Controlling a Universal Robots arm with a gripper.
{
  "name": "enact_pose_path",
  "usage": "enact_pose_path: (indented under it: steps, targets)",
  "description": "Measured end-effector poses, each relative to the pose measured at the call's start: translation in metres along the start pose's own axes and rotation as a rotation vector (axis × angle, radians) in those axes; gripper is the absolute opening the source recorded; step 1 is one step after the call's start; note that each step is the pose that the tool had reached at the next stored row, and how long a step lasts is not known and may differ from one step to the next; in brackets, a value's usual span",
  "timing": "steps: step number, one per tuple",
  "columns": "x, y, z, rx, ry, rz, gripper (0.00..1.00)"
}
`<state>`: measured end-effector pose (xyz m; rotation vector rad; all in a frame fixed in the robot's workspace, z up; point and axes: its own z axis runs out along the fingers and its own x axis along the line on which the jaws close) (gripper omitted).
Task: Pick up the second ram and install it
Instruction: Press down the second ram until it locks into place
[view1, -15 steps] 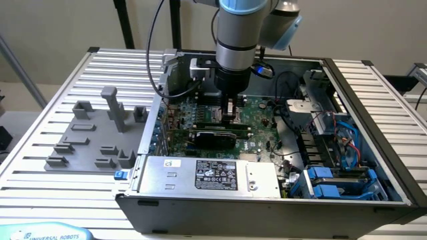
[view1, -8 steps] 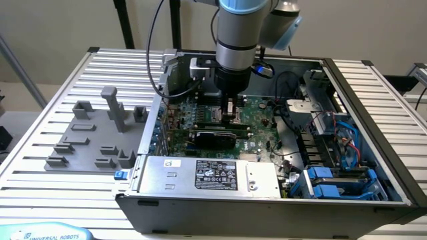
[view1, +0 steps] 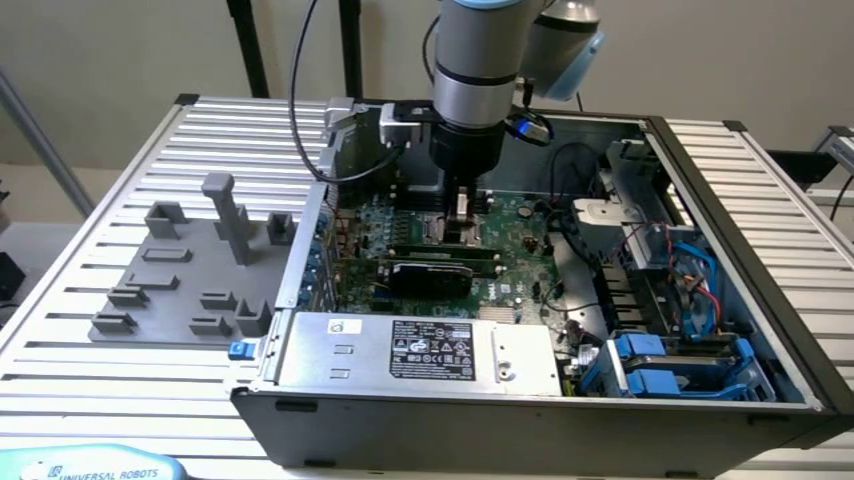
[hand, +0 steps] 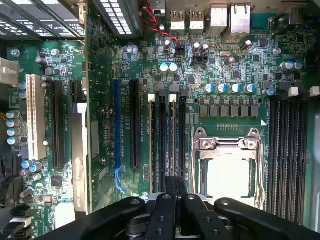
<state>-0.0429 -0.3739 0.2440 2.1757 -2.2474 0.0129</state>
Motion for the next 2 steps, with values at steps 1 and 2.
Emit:
enact_pose_path:
  steps: [1, 2]
  targets:
    - [0.0, 0.0, 0.0, -0.0001, 0.0, 0.0, 0.11]
    - [0.0, 0.0, 0.0, 0.0, 0.0, 0.0, 0.11]
